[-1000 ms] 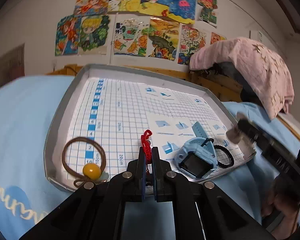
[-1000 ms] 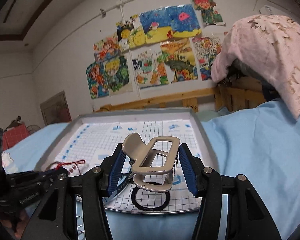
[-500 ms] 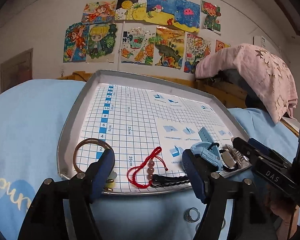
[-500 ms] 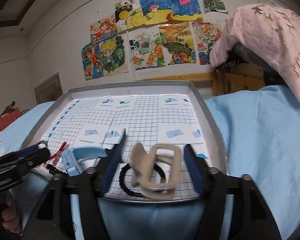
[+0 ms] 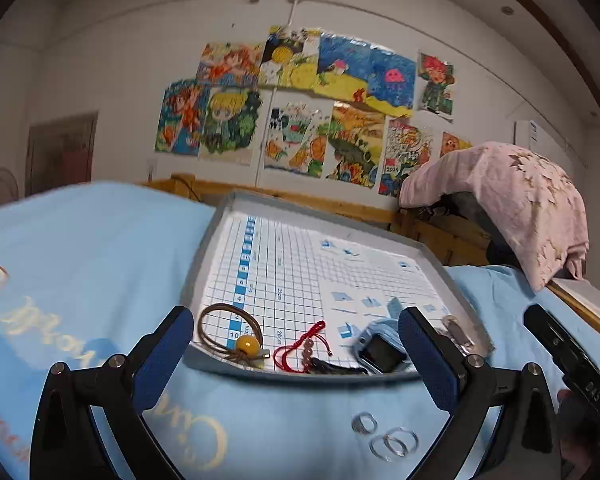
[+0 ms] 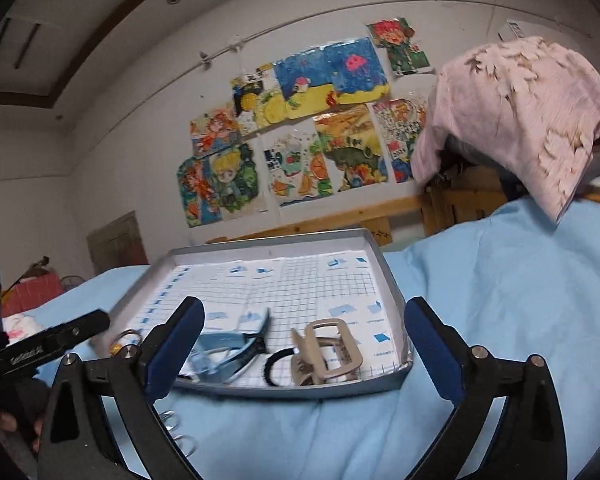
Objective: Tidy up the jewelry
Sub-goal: 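Withdraw both open tools from the tray toward the remaining silver pieces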
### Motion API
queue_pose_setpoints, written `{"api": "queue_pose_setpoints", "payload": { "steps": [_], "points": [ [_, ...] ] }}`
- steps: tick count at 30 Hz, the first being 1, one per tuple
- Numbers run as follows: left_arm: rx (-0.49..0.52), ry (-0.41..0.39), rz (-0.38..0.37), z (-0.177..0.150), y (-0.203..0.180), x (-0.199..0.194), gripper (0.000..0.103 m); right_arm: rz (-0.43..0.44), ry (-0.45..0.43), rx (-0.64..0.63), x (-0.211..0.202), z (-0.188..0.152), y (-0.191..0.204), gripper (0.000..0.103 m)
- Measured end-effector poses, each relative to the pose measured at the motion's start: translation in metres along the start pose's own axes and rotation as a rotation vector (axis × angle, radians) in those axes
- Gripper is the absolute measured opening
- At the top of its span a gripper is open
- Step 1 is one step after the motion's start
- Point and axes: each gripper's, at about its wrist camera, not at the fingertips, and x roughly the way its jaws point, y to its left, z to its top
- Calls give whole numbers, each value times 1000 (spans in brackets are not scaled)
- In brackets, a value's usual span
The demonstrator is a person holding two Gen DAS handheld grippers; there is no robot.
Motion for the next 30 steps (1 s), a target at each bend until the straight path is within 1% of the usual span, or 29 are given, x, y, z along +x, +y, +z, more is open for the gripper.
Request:
{"api": "queue_pose_setpoints", "payload": {
  "steps": [3,5,7,12,16,19,22,25,27,30],
  "points": [
    [56,-40,37,1,-7,-30,103,3,4,-64,-15,9,13,99],
    [73,-55,50,0,-10,-48,103,1,-3,-109,-25,13,23,99],
    [78,-65,60,-3,-12,-69,103,5,-10,-151,-39,17,34,99],
    [69,-62,71,-9,-9,-109,103,9,2,-191,-80,25,52,99],
    [68,-39,74,-17,-6,-136,103,-3,15,-180,-117,29,55,99],
    [80,-28,80,-23,-8,-153,103,-3,13,-164,-149,25,54,99],
    [75,-27,84,-29,-6,-175,103,-10,34,-143,-169,25,52,99],
    [86,-31,97,-36,-6,-195,103,-3,26,-119,-190,27,54,99],
    [84,-31,102,-40,-5,-204,103,4,24,-118,-202,25,55,99],
    [72,-9,96,-45,-4,-213,103,-1,42,-136,-218,16,59,99]
  ]
}}
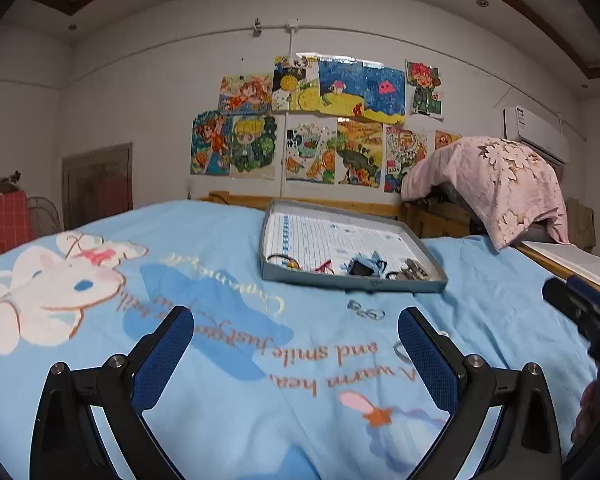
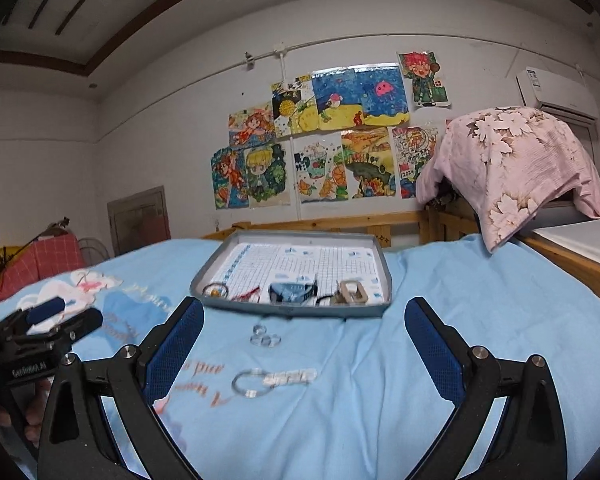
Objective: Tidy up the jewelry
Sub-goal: 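Withdraw both open tools from the tray toward the remaining silver pieces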
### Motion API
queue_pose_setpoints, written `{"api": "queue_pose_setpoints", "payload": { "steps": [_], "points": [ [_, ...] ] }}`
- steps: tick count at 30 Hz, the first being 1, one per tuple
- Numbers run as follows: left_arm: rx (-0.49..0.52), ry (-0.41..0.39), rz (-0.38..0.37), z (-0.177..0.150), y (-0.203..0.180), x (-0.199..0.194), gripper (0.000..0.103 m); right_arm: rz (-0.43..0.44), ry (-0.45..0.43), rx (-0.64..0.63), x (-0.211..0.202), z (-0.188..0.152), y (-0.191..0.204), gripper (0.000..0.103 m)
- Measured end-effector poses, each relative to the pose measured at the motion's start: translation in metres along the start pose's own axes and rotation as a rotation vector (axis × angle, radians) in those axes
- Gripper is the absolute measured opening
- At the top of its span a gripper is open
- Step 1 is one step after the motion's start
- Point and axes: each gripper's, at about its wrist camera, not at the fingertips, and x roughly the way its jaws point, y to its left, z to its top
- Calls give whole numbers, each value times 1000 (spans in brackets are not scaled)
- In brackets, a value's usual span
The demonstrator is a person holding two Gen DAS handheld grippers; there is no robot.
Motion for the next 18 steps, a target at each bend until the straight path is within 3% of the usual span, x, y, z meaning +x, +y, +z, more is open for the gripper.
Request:
{"api": "queue_pose_setpoints", "payload": {
  "steps": [10,14,18],
  "points": [
    [54,18,-8,-14,-5,-19,103,-29,44,-12,-46,-20,7,99],
    [55,56,-17,-20,-6,-10,103,-46,64,9,-42,-23,-2,99],
    [64,119,-49,-24,-11,3,103,-117,140,23,-27,-31,-10,99]
  ]
}}
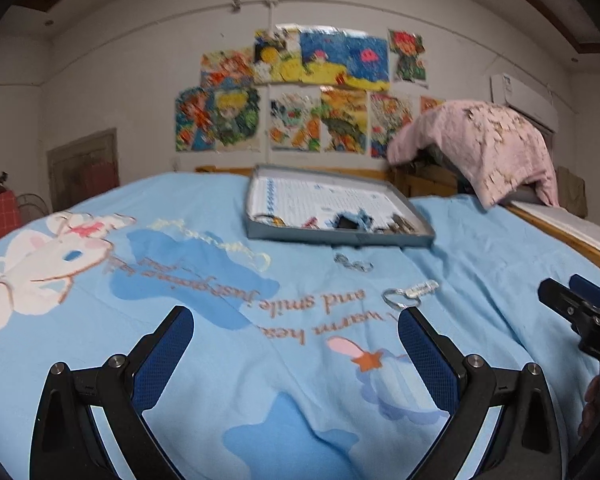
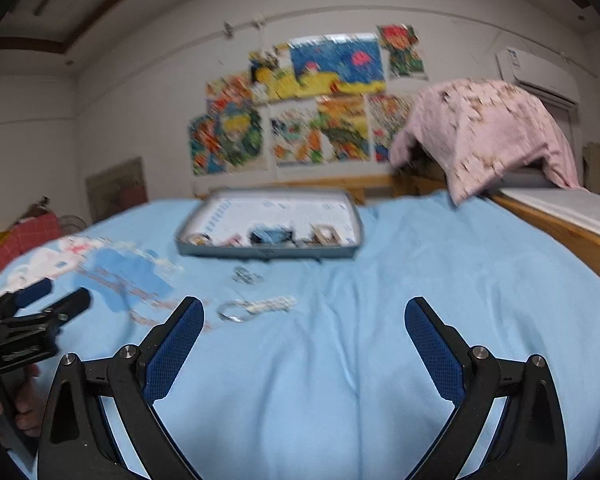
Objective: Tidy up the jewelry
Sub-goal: 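Withdraw both open tools from the tray toward the remaining silver pieces, then grasp the large silver ring with the left tool while the right tool reaches the keychain tag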
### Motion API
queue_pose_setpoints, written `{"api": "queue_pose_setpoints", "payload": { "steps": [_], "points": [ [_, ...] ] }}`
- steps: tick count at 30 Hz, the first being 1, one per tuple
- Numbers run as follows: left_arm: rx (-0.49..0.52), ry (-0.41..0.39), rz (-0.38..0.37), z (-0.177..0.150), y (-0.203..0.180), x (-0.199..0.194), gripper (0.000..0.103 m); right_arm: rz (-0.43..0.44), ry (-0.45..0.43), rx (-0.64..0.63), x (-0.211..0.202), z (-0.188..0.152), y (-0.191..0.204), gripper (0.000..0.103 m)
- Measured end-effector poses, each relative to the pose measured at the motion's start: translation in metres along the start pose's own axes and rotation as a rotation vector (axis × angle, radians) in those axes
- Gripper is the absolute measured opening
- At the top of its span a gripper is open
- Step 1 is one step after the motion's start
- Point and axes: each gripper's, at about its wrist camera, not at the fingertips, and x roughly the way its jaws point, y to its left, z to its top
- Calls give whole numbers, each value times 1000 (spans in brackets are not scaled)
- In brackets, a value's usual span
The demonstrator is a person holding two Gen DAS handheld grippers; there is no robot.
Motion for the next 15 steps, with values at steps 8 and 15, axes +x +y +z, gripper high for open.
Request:
{"api": "queue_pose_setpoints", "payload": {
  "steps": [8,15],
  "points": [
    [44,71,-76,7,-13,24,103,-11,53,-15,17,6,-14,99],
    [54,108,-40,14,-24,47,103,13,44,-5,46,19,-20,99]
  ]
}}
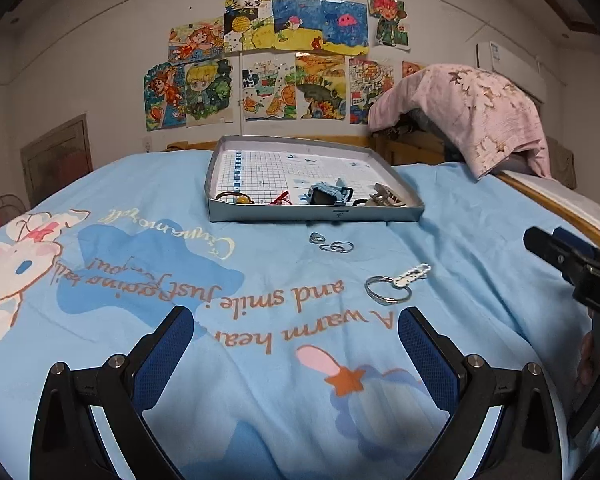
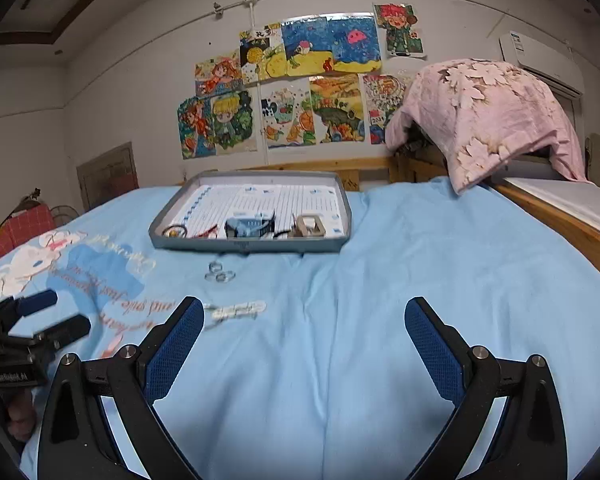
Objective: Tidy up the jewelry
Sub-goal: 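Grasp the large silver ring with the left tool while the right tool reaches the keychain tag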
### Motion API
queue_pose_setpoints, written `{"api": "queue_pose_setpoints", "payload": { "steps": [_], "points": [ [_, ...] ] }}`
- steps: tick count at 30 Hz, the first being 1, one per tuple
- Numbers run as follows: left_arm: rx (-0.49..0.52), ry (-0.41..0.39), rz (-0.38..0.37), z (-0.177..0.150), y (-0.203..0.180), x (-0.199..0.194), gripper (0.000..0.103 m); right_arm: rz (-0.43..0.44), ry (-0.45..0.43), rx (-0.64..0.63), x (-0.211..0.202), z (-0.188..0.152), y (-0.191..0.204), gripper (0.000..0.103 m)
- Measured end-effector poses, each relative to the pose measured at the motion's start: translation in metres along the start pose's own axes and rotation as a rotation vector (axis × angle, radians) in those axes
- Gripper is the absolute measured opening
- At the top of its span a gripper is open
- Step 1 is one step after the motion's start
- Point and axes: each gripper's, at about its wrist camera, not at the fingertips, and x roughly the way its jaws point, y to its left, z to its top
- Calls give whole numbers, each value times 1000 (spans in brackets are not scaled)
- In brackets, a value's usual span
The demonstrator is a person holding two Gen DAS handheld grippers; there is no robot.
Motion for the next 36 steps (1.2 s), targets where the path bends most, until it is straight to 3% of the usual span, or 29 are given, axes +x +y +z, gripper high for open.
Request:
{"api": "queue_pose_setpoints", "payload": {
  "steps": [9,14,16,18,20,22,26,28,33,36],
  "points": [
    [36,24,-5,9,-13,22,103,71,-34,3,32,12,-10,99],
    [44,42,-36,13,-18,34,89,128,-39,4,43,15,-11,97],
    [55,57,-66,13,-21,41,73,147,-25,14,51,15,-11,90],
    [64,72,-102,14,-25,47,63,159,-13,17,57,15,-11,71],
    [68,97,-153,15,-28,56,57,175,-1,18,66,15,-10,64],
    [62,141,-253,16,-30,67,47,205,14,14,76,15,-7,60],
    [40,208,-310,18,-32,87,46,302,66,-13,95,10,3,56],
    [40,236,-312,17,-33,96,38,367,95,-23,105,7,7,56],
    [23,284,-318,15,-35,114,31,410,171,0,126,-2,7,40],
    [-2,308,-326,13,-32,121,31,422,218,20,138,-6,4,40]
  ]
}}
